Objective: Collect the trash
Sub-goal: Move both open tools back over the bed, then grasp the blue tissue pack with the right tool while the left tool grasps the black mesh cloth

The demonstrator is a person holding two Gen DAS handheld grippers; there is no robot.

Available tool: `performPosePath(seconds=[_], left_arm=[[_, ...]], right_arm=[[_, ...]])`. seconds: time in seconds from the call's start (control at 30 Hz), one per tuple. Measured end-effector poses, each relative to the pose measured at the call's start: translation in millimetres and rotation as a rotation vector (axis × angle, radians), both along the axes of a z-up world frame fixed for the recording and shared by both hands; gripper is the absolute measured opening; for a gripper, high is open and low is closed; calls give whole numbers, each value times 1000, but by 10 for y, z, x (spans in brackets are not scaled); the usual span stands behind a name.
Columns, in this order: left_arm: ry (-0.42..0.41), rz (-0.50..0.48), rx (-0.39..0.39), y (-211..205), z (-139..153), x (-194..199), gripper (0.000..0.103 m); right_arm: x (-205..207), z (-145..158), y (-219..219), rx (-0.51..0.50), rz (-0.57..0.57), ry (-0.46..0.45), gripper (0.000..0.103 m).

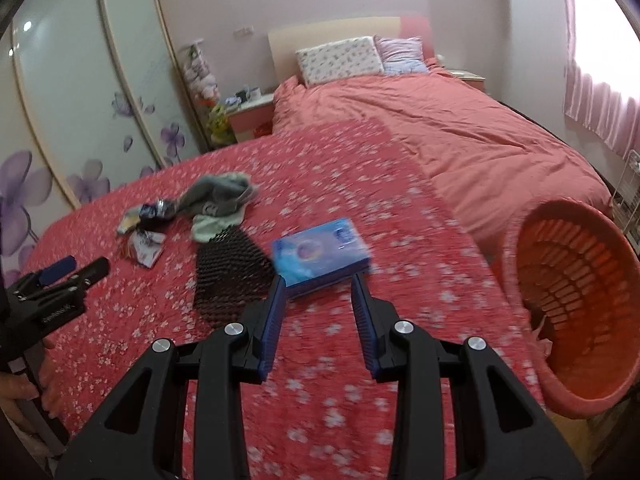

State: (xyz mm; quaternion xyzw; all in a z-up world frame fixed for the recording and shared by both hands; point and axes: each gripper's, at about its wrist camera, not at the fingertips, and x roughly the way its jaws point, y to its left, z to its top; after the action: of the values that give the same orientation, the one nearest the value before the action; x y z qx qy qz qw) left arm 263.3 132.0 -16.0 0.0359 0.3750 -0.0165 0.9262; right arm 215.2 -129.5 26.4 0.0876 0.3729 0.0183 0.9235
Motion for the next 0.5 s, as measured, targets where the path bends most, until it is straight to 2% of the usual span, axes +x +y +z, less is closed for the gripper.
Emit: performPosePath(seconds=[0.37,0.5], left_arm=[[7,17,-47,267,-38,-29,80],[10,15,-56,279,-49,-5,80]], right_arm=[[309,-304,264,-32,-3,103,35],[360,-352,224,-92,-65,119,35]])
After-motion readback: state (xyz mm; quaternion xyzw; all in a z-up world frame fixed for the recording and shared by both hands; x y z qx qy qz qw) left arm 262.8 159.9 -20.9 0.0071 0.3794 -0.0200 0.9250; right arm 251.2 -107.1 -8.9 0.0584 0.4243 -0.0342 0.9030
